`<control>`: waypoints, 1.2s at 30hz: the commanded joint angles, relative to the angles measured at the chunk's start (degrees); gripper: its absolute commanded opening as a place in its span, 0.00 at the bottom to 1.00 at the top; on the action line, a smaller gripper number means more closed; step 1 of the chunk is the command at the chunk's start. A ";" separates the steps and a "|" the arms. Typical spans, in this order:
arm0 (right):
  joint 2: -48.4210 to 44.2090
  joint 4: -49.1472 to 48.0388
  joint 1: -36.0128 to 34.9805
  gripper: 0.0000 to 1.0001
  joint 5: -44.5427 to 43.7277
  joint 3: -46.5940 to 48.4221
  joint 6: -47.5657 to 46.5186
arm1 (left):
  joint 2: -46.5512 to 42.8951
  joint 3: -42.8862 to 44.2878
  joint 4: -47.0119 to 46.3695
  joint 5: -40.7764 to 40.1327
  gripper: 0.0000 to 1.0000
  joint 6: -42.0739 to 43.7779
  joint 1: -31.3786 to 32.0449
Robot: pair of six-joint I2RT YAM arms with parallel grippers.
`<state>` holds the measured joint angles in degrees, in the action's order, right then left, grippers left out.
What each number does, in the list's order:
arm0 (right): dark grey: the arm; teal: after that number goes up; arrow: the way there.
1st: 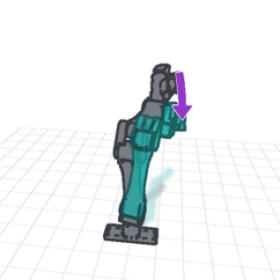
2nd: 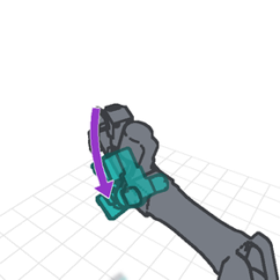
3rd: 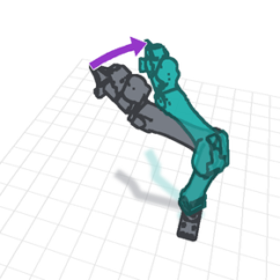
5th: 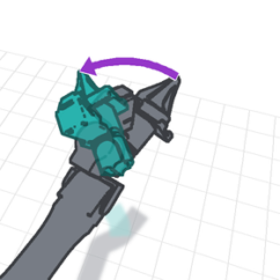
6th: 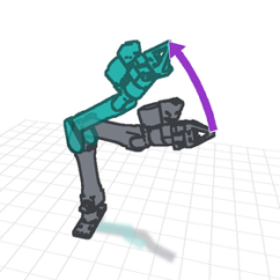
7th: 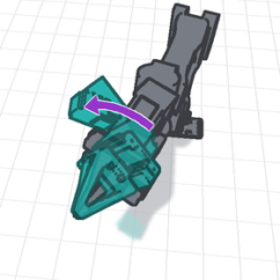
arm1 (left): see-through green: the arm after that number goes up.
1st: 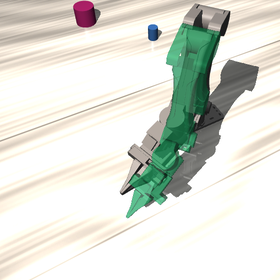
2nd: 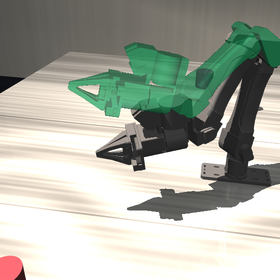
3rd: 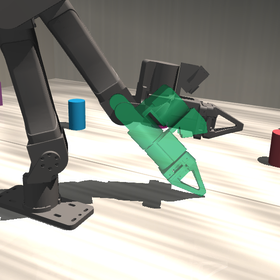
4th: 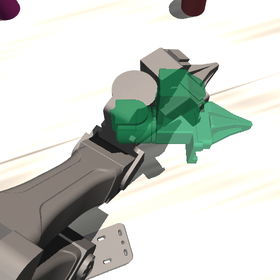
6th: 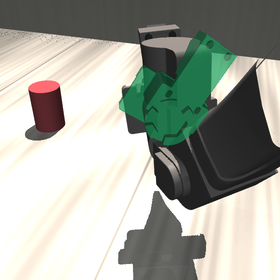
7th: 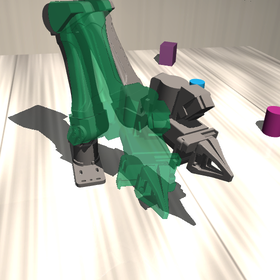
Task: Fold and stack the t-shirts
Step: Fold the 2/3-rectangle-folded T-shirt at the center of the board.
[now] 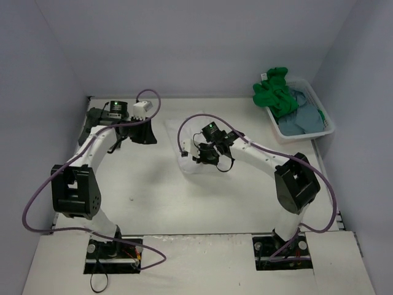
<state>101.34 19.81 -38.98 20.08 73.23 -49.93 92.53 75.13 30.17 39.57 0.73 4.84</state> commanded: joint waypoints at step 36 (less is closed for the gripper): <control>0.35 -2.76 4.00 0.00 3.21 0.77 0.01 | 42.91 38.34 1.99 -5.65 0.01 3.04 21.70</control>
<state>102.63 18.24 -35.83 22.37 72.62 -49.76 136.14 112.18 26.96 34.63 -0.30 25.17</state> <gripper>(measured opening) 0.030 0.011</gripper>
